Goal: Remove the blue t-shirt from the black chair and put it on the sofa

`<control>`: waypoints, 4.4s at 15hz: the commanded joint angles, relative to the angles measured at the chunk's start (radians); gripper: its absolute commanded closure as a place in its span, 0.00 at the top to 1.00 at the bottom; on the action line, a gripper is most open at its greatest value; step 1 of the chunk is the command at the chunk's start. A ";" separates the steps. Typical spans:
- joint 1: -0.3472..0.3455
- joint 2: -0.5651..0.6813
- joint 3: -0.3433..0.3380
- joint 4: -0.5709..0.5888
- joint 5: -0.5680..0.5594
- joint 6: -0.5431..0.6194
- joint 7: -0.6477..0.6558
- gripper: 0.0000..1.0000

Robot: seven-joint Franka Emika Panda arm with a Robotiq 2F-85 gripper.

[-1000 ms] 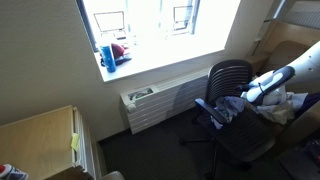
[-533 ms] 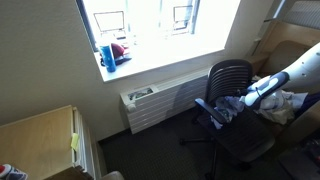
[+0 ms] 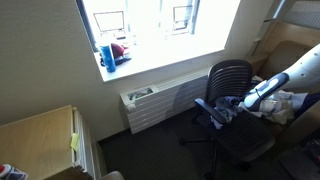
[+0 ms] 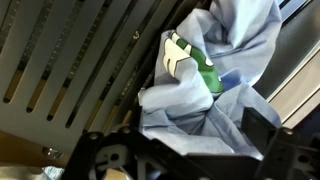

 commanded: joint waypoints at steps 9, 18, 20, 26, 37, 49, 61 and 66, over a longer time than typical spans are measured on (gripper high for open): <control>0.090 0.109 -0.122 0.052 0.013 -0.109 0.103 1.00; 0.006 0.146 -0.041 0.089 0.034 0.004 0.100 1.00; -0.005 0.151 -0.039 0.096 0.034 0.006 0.100 1.00; -0.117 0.151 0.118 0.178 -0.061 -0.115 0.106 1.00; -0.103 0.170 0.108 0.228 -0.073 -0.166 0.123 1.00; -0.061 0.187 0.049 0.234 -0.084 -0.125 0.125 0.75; -0.045 0.179 0.039 0.254 -0.088 -0.054 0.077 0.00; -0.159 0.094 0.175 0.241 -0.089 -0.084 0.062 0.01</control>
